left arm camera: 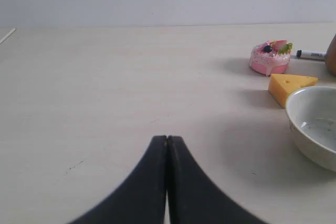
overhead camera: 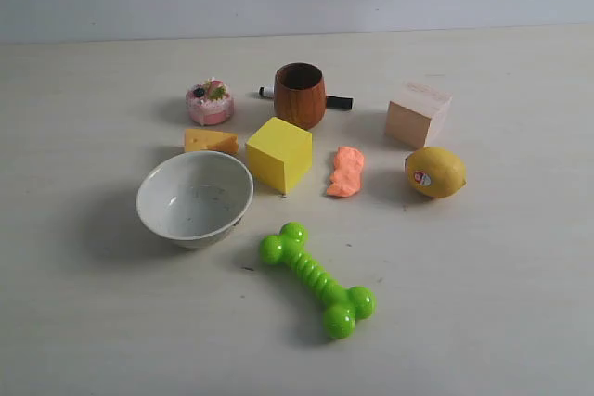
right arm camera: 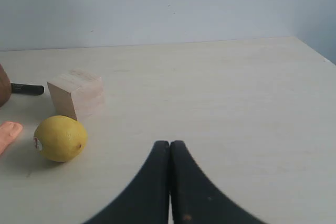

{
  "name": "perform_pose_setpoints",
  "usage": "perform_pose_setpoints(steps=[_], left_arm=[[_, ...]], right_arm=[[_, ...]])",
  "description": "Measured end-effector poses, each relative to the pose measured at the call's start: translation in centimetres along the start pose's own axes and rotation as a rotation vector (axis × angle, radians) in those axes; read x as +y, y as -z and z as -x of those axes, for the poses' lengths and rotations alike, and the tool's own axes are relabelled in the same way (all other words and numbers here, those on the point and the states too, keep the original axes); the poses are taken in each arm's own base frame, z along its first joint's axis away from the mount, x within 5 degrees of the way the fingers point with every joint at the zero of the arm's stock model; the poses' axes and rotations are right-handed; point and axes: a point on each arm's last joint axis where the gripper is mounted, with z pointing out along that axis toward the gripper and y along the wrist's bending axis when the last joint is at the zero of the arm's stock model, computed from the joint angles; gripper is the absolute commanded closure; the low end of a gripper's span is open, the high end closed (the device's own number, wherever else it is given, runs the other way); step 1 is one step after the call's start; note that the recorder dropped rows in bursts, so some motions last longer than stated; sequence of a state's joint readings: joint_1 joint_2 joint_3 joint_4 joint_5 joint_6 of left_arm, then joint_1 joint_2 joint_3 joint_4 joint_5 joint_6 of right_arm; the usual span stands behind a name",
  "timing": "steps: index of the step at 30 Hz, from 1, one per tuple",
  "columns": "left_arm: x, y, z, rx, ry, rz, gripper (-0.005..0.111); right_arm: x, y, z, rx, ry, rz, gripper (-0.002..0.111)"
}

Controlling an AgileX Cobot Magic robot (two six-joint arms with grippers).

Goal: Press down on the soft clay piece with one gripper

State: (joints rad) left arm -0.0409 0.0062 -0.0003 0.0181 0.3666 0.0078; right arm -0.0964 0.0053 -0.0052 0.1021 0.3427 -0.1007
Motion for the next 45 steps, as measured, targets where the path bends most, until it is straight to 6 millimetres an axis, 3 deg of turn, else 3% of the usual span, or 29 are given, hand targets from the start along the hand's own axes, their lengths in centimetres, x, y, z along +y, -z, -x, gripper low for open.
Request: perform_pose_setpoints(steps=[24, 27, 34, 45], left_arm=[[0.0, 0.0, 0.0, 0.0, 0.0, 0.0, 0.107], [0.0, 0.0, 0.0, 0.0, 0.0, 0.0, 0.107], [0.0, 0.0, 0.0, 0.0, 0.0, 0.0, 0.107], [0.0, 0.0, 0.0, 0.0, 0.0, 0.0, 0.107]], right_arm=[[0.0, 0.0, 0.1, -0.01, 0.0, -0.001, 0.108], [-0.1, 0.0, 0.9, -0.097, 0.0, -0.01, 0.108], [-0.4, 1.0, 4.2, -0.475, -0.002, -0.048, 0.108], [-0.6, 2.4, 6.2, -0.747, -0.073, -0.049, 0.108]])
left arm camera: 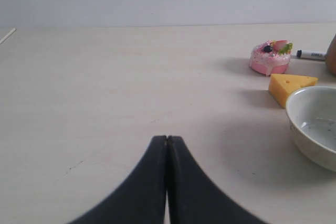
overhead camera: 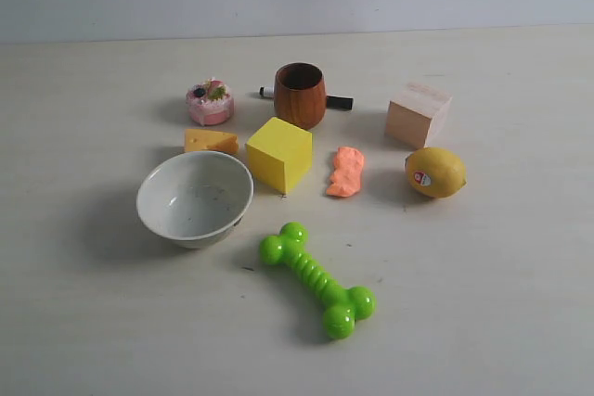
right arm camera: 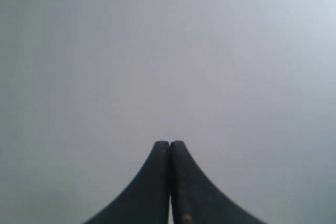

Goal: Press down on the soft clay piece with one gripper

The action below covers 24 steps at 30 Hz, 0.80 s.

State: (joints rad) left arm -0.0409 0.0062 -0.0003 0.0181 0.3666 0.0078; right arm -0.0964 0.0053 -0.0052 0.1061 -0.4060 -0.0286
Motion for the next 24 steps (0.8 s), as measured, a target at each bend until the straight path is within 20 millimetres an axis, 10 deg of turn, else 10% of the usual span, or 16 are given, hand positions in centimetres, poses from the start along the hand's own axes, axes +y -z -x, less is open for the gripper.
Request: perform_pose_setpoints(steps=[8, 15, 24], left_arm=[[0.0, 0.0, 0.0, 0.0, 0.0, 0.0, 0.107], [0.0, 0.0, 0.0, 0.0, 0.0, 0.0, 0.107], [0.0, 0.0, 0.0, 0.0, 0.0, 0.0, 0.107]], right_arm=[[0.9, -2.3, 5.7, 0.156, -0.183, 0.014, 0.108], [3.1, -10.3, 10.2, 0.615, 0.101, 0.21, 0.108], [8.9, -20.6, 7.1, 1.062, 0.111, 0.676, 0.108]])
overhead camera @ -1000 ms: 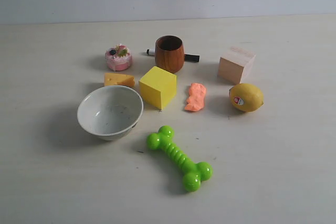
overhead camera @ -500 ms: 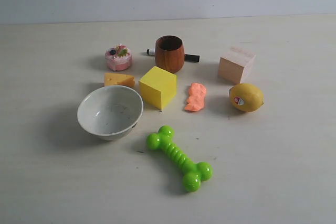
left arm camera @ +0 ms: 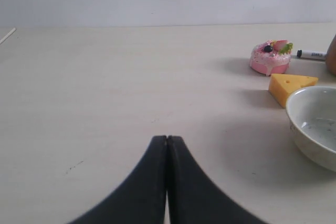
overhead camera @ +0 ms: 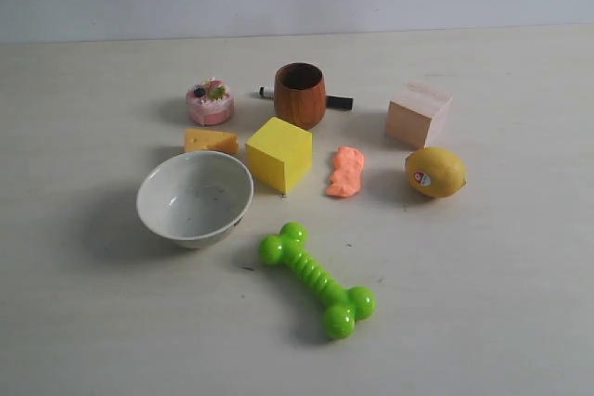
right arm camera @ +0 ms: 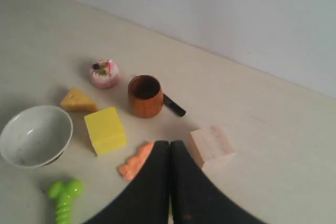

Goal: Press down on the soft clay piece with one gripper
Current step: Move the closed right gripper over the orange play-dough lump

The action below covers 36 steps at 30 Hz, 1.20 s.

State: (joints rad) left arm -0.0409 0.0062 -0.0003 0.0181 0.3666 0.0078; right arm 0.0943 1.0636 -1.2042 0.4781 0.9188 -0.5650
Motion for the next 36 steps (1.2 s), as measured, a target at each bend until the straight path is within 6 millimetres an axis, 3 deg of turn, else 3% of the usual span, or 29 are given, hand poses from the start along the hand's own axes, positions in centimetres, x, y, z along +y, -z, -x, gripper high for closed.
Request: perform_pose_setpoints(steps=[3, 7, 12, 29, 36], left_arm=[[0.0, 0.0, 0.0, 0.0, 0.0, 0.0, 0.107], [0.0, 0.0, 0.0, 0.0, 0.0, 0.0, 0.107], [0.0, 0.0, 0.0, 0.0, 0.0, 0.0, 0.107], [0.0, 0.0, 0.0, 0.0, 0.0, 0.0, 0.107], [0.0, 0.0, 0.0, 0.0, 0.0, 0.0, 0.107]], right_arm=[[0.5, -4.0, 0.7, 0.135, 0.019, 0.056, 0.108], [2.0, -9.8, -0.6, 0.337, 0.054, 0.085, 0.108], [3.2, -14.3, -2.4, 0.493, 0.123, 0.129, 0.108], [2.3, -21.1, -3.7, 0.687, 0.355, 0.189, 0.108], [2.3, -22.4, -3.0, 0.576, 0.333, 0.176, 0.108]])
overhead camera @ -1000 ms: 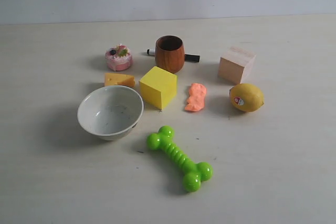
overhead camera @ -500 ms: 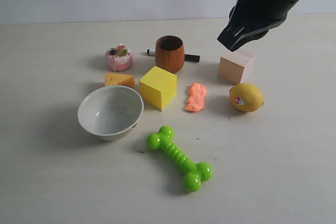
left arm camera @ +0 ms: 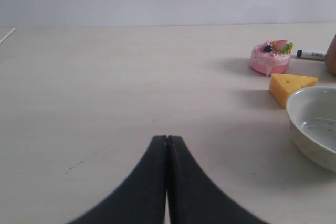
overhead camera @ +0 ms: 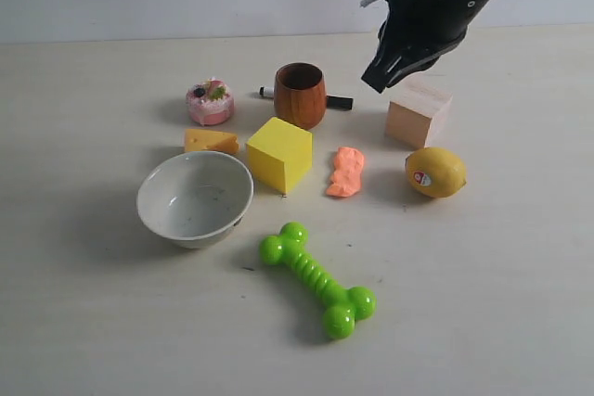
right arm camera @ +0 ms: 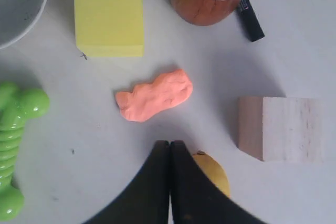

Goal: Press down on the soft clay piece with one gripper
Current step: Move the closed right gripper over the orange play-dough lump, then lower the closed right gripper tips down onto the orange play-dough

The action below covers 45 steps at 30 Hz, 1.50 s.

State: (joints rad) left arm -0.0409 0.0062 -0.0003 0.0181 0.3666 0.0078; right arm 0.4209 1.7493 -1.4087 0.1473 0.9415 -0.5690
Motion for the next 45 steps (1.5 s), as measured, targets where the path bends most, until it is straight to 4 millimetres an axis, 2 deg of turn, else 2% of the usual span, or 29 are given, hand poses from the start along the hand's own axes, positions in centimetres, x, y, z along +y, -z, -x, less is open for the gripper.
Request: perform_pose_setpoints(steps=[7, 18, 23, 31, 34, 40, 45], left_arm=[[0.0, 0.0, 0.0, 0.0, 0.0, 0.0, 0.107], [0.0, 0.0, 0.0, 0.0, 0.0, 0.0, 0.107], [0.0, 0.0, 0.0, 0.0, 0.0, 0.0, 0.107], [0.0, 0.0, 0.0, 0.0, 0.0, 0.0, 0.107], [0.0, 0.0, 0.0, 0.0, 0.0, 0.0, 0.107], [0.0, 0.0, 0.0, 0.0, 0.0, 0.0, 0.107], [0.0, 0.0, 0.0, 0.0, 0.0, 0.0, 0.107]], right_arm=[[-0.4, -0.5, 0.1, -0.005, 0.025, -0.031, 0.108], [-1.2, -7.3, -1.1, 0.164, 0.182, 0.023, 0.108], [-1.4, -9.2, -1.1, 0.184, 0.189, 0.032, 0.108], [-2.5, -9.6, 1.3, 0.149, 0.18, 0.035, 0.108], [-2.6, -10.4, 1.4, 0.168, 0.172, 0.06, 0.108], [-2.0, -11.8, 1.2, 0.194, 0.148, 0.109, 0.108], [-0.5, -12.1, 1.8, 0.19, 0.174, 0.121, 0.108]])
